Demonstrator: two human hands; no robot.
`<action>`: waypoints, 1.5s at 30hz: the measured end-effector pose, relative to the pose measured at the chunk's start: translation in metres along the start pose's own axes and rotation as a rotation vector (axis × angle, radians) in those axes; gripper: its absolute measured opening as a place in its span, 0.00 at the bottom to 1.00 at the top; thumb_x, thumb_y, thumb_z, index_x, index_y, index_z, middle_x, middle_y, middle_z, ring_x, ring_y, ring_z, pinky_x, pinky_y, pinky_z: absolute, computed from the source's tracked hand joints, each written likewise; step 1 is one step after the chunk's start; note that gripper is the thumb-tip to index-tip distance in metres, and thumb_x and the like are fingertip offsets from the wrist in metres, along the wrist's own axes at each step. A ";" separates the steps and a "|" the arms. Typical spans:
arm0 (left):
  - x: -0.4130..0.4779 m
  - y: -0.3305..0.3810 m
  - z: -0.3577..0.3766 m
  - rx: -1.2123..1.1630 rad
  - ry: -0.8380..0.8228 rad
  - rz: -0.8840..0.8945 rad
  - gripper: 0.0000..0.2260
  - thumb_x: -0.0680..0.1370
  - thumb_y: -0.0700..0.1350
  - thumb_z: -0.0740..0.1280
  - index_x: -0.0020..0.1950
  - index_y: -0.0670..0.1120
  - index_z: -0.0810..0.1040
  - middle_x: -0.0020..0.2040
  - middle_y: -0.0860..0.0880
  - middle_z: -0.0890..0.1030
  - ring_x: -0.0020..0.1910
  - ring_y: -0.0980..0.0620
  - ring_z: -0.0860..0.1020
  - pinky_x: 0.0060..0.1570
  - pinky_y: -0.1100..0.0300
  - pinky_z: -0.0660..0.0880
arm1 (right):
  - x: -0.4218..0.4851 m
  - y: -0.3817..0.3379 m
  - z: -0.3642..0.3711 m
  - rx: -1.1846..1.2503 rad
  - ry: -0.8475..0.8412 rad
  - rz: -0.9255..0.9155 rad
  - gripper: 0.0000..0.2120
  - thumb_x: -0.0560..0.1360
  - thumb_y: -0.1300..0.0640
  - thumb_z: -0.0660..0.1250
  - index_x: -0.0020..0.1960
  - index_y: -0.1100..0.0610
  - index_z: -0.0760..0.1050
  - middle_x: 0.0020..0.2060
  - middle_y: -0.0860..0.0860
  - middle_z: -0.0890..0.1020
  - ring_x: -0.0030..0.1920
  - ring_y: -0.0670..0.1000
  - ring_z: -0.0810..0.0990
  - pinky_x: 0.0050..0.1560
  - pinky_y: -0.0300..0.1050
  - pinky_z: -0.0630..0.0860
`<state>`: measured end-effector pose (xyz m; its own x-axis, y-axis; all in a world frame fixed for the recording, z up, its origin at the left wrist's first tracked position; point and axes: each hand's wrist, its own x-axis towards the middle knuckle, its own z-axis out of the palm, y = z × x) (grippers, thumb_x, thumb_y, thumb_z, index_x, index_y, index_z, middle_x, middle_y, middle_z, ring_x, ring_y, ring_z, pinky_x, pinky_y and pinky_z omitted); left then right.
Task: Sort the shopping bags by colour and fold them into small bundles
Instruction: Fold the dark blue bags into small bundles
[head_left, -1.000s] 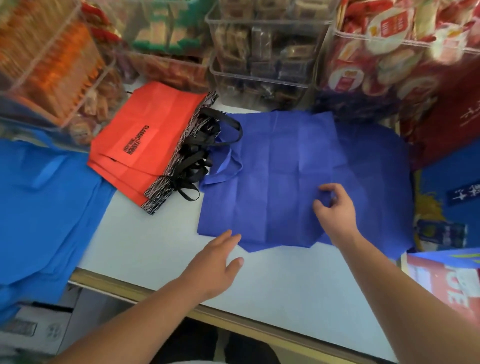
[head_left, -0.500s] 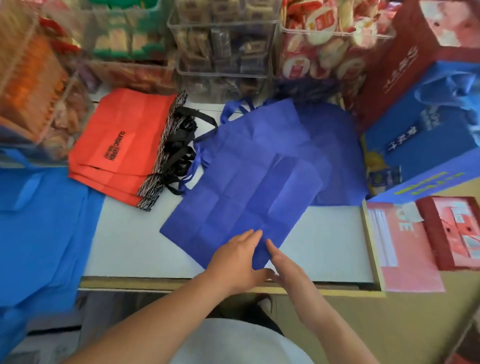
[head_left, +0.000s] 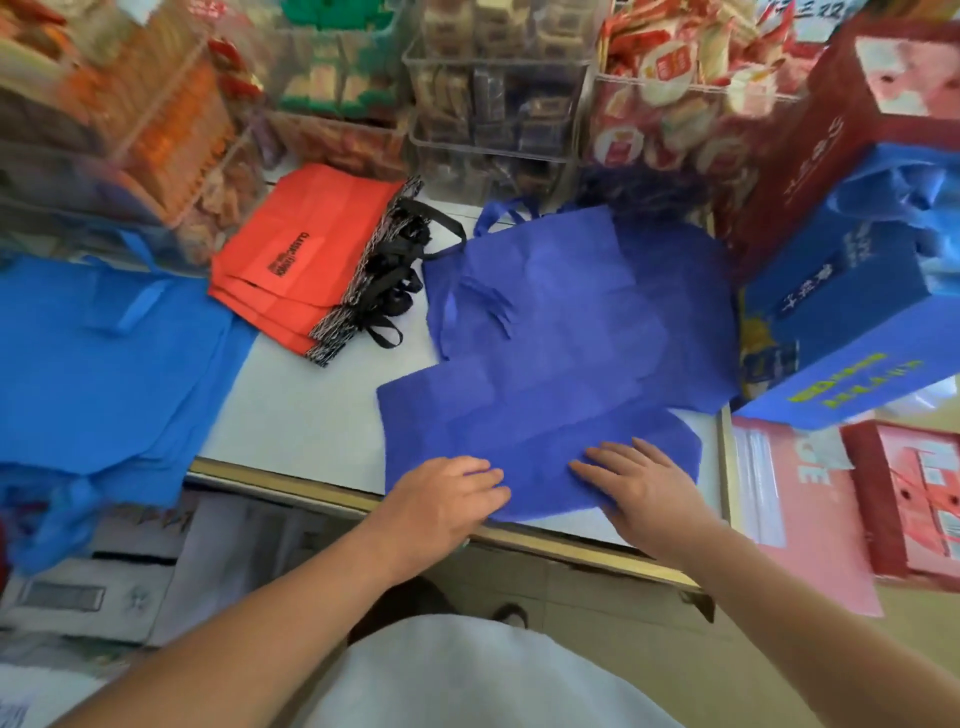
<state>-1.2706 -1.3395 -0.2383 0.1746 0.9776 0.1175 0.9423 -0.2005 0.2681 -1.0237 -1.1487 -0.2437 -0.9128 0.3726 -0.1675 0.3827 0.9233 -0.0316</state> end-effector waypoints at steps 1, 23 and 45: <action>-0.008 -0.002 0.002 0.003 -0.027 -0.042 0.15 0.75 0.45 0.64 0.58 0.49 0.85 0.60 0.50 0.85 0.59 0.47 0.83 0.50 0.54 0.82 | -0.005 0.002 0.002 -0.009 0.015 -0.013 0.25 0.66 0.50 0.81 0.63 0.51 0.83 0.57 0.50 0.85 0.57 0.56 0.85 0.58 0.57 0.80; 0.038 -0.042 -0.012 0.150 -0.013 -0.402 0.25 0.77 0.47 0.72 0.73 0.45 0.74 0.79 0.42 0.65 0.79 0.40 0.61 0.77 0.36 0.58 | 0.011 0.030 0.014 1.033 0.138 0.965 0.12 0.82 0.48 0.65 0.46 0.55 0.78 0.42 0.53 0.82 0.41 0.55 0.80 0.41 0.49 0.75; 0.033 -0.084 0.080 -0.120 -0.712 -0.456 0.31 0.84 0.58 0.58 0.82 0.62 0.45 0.82 0.56 0.35 0.81 0.50 0.35 0.80 0.42 0.41 | 0.069 -0.046 0.079 0.290 -0.126 0.487 0.31 0.80 0.40 0.59 0.80 0.46 0.62 0.82 0.56 0.57 0.81 0.64 0.52 0.78 0.66 0.49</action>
<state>-1.3210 -1.2855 -0.3334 -0.0387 0.7635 -0.6447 0.9343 0.2564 0.2476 -1.0933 -1.1729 -0.3321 -0.6045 0.7176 -0.3460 0.7939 0.5784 -0.1876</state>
